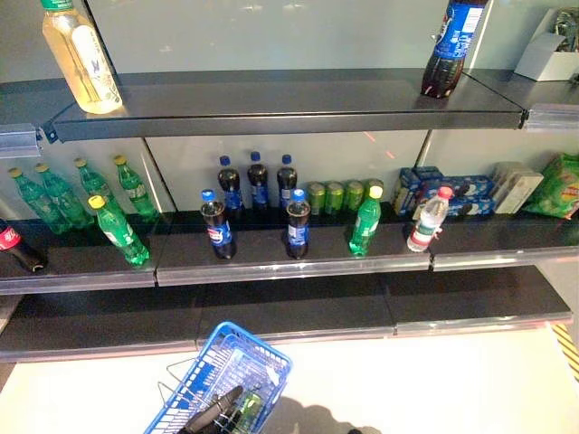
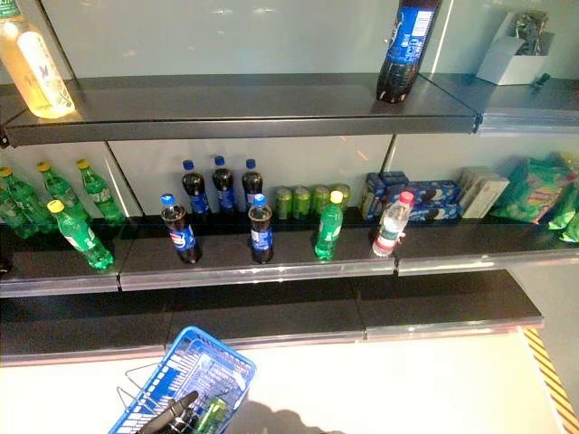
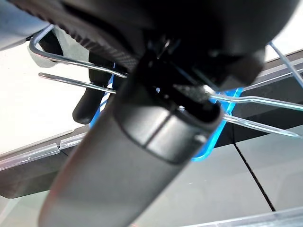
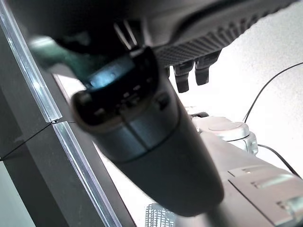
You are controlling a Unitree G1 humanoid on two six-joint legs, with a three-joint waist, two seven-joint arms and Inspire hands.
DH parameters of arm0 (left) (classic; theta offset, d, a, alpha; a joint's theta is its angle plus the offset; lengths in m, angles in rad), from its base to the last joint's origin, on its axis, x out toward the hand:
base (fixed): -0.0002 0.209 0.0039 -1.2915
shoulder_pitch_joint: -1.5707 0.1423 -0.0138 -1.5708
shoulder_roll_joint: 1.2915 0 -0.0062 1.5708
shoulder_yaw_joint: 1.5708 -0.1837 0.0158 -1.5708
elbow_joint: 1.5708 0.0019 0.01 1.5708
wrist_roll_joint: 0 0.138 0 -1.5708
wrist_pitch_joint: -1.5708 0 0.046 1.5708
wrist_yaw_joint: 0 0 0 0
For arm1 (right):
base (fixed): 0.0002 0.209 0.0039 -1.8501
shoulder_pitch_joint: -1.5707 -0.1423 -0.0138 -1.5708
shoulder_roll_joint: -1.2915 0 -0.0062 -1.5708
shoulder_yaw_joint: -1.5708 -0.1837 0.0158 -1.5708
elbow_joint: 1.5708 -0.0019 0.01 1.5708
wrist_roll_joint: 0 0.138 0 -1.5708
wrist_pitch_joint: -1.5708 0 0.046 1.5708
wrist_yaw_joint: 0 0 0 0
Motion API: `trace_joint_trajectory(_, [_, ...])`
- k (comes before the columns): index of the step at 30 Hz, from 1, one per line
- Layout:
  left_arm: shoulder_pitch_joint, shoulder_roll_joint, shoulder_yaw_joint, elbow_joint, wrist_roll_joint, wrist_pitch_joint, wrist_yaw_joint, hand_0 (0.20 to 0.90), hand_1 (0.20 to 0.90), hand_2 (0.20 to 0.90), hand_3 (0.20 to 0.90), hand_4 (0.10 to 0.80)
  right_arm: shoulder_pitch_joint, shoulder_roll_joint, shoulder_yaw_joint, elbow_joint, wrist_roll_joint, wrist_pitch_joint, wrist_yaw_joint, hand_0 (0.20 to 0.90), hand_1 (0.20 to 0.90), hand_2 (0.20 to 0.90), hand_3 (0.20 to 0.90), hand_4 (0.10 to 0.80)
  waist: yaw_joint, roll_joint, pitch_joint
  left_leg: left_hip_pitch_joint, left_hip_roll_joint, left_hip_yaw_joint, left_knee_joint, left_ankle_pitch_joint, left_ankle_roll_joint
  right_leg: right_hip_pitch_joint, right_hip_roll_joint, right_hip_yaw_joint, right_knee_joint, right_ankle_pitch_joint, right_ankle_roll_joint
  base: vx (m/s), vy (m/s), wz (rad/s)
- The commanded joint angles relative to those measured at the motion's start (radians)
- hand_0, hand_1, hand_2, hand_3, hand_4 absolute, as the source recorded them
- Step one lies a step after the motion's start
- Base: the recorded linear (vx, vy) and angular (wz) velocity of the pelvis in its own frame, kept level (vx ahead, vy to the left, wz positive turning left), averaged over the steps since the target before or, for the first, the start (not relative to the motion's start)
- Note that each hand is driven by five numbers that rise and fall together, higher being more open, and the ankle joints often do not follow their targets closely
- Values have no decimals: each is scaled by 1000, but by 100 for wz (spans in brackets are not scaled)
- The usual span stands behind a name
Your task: Pick up the drink and place into the basket.
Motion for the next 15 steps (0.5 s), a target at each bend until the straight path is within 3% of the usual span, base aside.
trace_joint_trajectory(1, [-93,24,24,-5,10,-42,-117,300,300,300,200,100,-73,-37,23,70,-26,-10,13,900,900,900,900,800,5,-18,4,-47,-32,37,21,-10,10,80,-27,-54,65,-126,25,0,0,0])
trace_joint_trajectory(15, [-96,23,14,-6,11,-37,-131,300,300,300,200,100,-75,-35,27,77,-21,-14,11,900,900,900,900,800,5,-14,1,-47,-31,36,21,-9,8,81,-27,-56,65,-127,24,0,0,0])
